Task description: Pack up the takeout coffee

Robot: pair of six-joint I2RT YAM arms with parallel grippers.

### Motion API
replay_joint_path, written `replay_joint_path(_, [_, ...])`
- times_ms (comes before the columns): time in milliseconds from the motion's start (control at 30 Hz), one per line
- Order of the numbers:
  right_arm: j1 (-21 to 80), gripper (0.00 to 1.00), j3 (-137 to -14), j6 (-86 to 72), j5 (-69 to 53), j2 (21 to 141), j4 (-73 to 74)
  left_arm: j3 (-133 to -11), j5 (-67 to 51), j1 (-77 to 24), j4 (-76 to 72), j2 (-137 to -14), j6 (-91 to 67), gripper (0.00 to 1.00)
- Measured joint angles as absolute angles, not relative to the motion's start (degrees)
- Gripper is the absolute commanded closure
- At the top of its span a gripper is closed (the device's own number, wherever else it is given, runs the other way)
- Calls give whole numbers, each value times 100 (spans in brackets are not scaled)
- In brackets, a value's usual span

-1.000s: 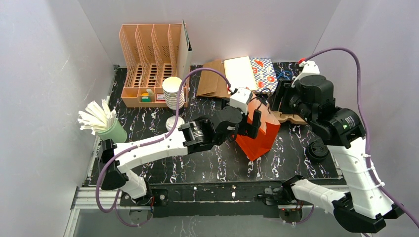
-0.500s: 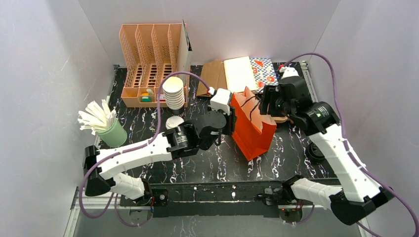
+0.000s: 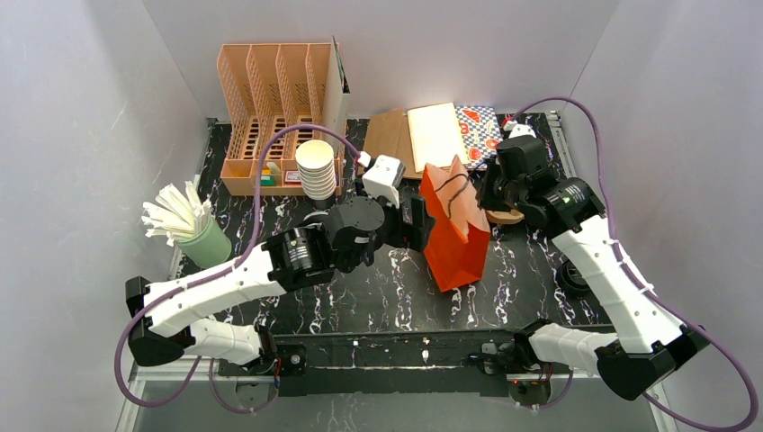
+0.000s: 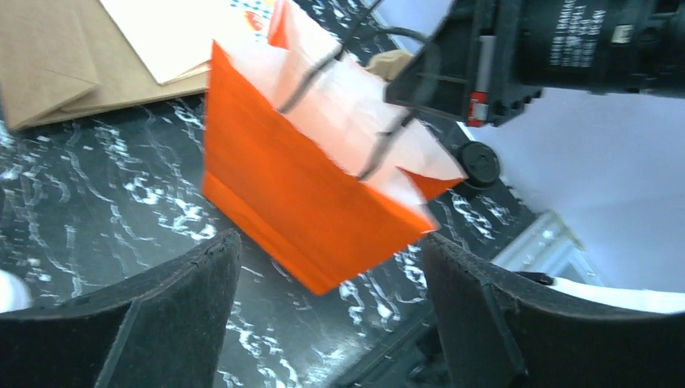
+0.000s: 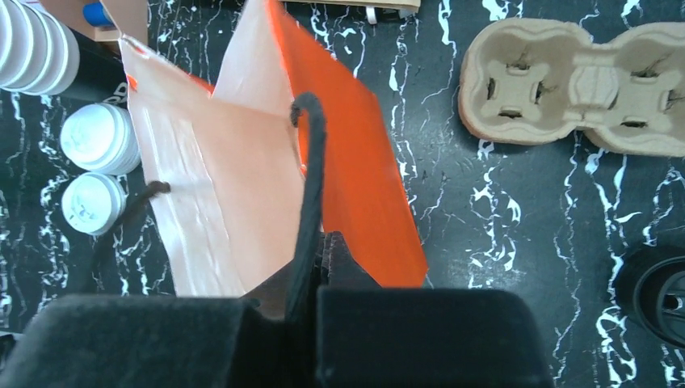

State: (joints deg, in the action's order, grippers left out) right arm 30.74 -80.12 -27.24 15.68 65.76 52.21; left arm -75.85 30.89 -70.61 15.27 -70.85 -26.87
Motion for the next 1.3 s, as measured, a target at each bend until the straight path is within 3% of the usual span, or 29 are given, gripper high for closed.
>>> replay_joint_path(67, [3074, 99, -8027, -2864, 1542, 6584, 5234, -7651, 2821, -7061, 1592, -7070, -2775, 2])
replay_joint_path(300, [3074, 99, -8291, -3505, 1367, 6851, 5231, -8182, 2440, -7061, 1723, -7559, -2899, 2])
replay_joint_path(633, [3076, 99, -8278, -3710, 1247, 6742, 5052, -9133, 3896, -6984, 2359, -9174, -2740, 2])
replay_joint_path(800, [3074, 99, -8156, -3701, 1339, 6407, 4921, -9179, 3986, -6560, 2493, -9334, -2880, 11])
replay_joint_path(1100, [3074, 99, -7942, -3555, 1376, 5931, 4963, -8416, 3726, -5745, 2204, -9050, -3026, 14])
replay_joint_path(1167, [3074, 99, -7896, -3546, 1374, 5889, 4956, -8390, 3603, -5754, 2158, -8993, -3024, 20])
replay_joint_path(1300, [3074, 81, -7856, -3531, 1352, 5778, 4969, -8451, 3503, -5776, 2169, -8958, -3002, 49])
